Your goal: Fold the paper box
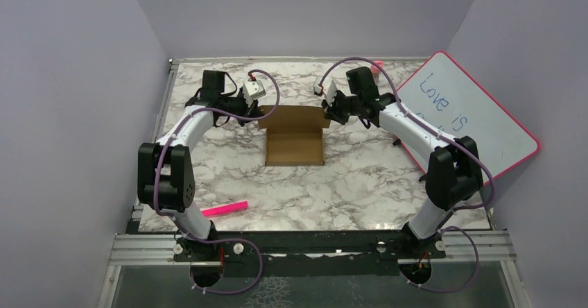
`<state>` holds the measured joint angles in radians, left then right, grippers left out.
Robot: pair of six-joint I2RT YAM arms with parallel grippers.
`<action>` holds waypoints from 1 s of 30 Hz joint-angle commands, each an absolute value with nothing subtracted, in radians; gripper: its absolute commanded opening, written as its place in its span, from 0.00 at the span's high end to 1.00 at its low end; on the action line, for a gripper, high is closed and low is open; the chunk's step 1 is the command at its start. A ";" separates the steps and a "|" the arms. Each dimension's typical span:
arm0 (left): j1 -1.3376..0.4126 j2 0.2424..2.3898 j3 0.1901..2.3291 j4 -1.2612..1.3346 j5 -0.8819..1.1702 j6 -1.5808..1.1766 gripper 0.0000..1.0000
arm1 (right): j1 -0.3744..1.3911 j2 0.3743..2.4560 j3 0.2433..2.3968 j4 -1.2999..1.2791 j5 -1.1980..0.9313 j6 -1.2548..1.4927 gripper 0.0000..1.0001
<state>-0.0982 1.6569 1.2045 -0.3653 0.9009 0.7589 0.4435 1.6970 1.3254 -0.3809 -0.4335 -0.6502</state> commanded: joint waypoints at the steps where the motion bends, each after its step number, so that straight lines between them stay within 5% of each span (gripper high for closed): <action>1: -0.099 1.606 1.195 -0.280 0.860 0.620 0.97 | 0.439 1.695 1.356 -0.340 -0.365 -0.561 0.99; 10: -0.135 1.486 1.055 -0.055 0.633 0.340 0.98 | 0.444 1.711 1.370 -0.331 -0.186 -0.309 0.99; 30: -0.378 1.395 0.973 -0.028 -0.029 -0.115 0.98 | 0.515 1.762 1.446 -0.491 0.055 0.283 0.99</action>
